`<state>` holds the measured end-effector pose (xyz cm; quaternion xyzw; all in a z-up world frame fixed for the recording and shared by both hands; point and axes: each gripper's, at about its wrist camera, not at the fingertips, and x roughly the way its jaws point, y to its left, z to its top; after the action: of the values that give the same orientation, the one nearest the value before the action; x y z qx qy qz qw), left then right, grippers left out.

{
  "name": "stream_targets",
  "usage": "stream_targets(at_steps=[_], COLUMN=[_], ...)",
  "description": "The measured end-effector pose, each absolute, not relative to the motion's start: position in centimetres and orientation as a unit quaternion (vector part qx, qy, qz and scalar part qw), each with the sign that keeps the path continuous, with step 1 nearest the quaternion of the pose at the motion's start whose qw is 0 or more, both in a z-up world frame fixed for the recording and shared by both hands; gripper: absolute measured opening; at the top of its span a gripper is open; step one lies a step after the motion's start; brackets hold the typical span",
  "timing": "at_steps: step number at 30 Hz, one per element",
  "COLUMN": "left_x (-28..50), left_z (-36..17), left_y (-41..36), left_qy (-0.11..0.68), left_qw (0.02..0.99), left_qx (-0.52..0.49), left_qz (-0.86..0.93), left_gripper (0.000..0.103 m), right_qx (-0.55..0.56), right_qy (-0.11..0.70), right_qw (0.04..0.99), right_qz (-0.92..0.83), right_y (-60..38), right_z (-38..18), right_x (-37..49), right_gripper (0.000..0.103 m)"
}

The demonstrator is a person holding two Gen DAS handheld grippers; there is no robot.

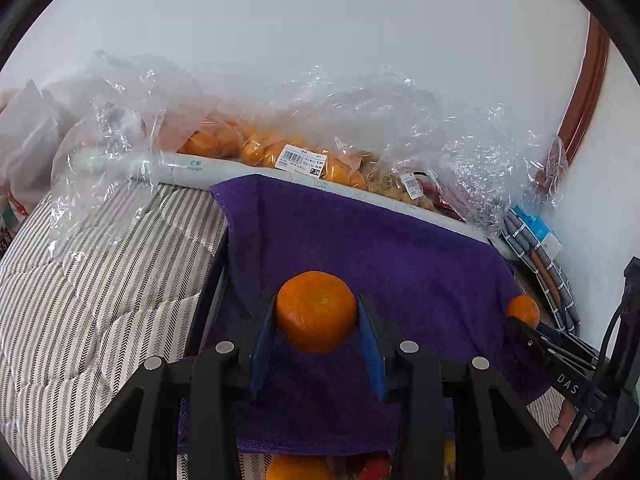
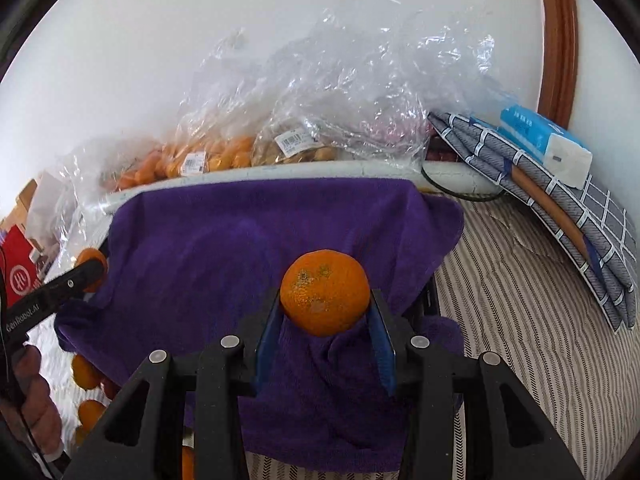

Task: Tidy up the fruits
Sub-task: 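Carry the held oranges with both grippers over the purple towel, then lower the oranges onto the purple towel and open both grippers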

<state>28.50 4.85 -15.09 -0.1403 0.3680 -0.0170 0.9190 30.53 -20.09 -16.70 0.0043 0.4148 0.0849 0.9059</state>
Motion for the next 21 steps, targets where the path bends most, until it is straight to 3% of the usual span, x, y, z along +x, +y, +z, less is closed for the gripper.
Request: stream_targets(at_steps=[21], left_x=[29.2], left_z=[-16.2], left_y=[4.1], left_qy=[0.4], left_qw=[0.908], left_qx=[-0.125], left_qz=[-0.01], left_gripper=[0.038], right_qx=[-0.005], right_qy=[0.441], right_qw=[0.893], right_qz=[0.093], right_y=[-19.6], right_z=[-18.6], right_x=[31.1], right_gripper=[0.043])
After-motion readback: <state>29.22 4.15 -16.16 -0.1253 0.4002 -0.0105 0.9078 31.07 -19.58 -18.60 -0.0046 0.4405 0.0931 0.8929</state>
